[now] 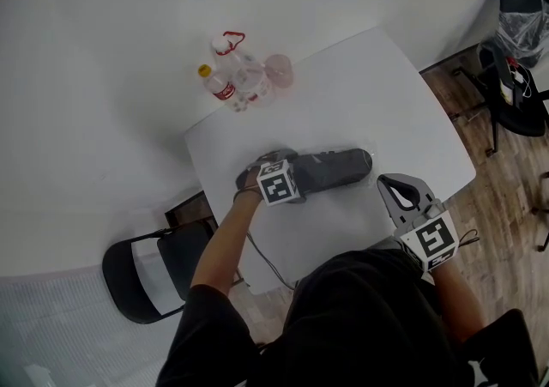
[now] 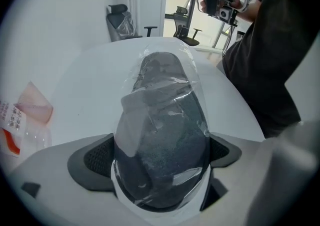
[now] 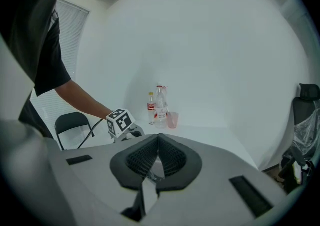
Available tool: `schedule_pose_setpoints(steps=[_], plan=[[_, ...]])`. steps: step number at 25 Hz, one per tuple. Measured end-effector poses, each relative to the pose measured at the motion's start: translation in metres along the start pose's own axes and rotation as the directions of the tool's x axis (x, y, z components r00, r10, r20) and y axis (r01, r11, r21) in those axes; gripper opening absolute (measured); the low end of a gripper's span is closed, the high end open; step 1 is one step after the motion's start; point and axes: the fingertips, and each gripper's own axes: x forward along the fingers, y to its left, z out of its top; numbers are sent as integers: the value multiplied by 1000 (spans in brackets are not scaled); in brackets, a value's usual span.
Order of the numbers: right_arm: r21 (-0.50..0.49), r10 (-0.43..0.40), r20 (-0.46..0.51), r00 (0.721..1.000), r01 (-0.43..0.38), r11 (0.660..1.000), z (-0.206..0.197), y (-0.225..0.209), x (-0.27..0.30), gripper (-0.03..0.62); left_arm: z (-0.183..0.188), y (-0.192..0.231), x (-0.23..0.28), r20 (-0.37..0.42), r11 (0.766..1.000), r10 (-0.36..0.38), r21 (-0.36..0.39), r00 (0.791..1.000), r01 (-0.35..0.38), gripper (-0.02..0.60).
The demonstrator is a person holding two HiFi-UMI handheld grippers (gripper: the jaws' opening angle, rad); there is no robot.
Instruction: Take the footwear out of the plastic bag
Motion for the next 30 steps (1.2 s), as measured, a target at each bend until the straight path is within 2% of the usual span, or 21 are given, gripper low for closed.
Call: schedule_pose_setpoints(steps=[5,6,7,8,10,13,16,20,23,26,28,30], plan=[[55,-25,-13,1000,26,998,-9,-31,-7,11,5,-7,-15,103,997,76,-32,992,-73,575],[69,-24,-16,1000,25,997,-9,-38,-6,11,5,-7,-21,125,994,105,-41,987,-101,543],[81,-22,-19,1000,24,996,-9,-45,-6,11,4,-8,-26,144,990,135,-56,980,-128,453],[92,-19,-23,1000,21,996,-9,-50,-5,11,3,-9,-30,157,986,156,-76,975,-146,442],[109,-14,-31,999,18,994,-10,-58,-4,11,-3,-15,-32,153,984,165,-98,974,-151,442],[92,-14,-33,999,17,996,-9,-62,-1,11,-10,-18,-32,134,984,166,-86,977,-155,442],[61,-4,-37,999,6,998,-10,-55,2,11,-8,-23,-40,173,983,157,-117,972,-138,428],[25,33,-38,999,-32,999,-9,-44,4,11,4,-36,-65,271,981,102,-188,957,-52,420],[-64,85,-47,995,-88,994,-8,-33,7,11,9,-49,-83,324,981,68,-195,944,-4,414],[-247,125,-65,990,-137,959,-4,-29,8,11,9,-61,-95,367,982,58,-188,928,13,413],[-382,169,-99,981,-194,904,0,-27,6,12,11,-69,-104,404,983,44,-178,914,31,411],[-495,228,-125,965,-260,829,10,-20,4,12,15,-75,-115,435,986,32,-164,900,44,411]])
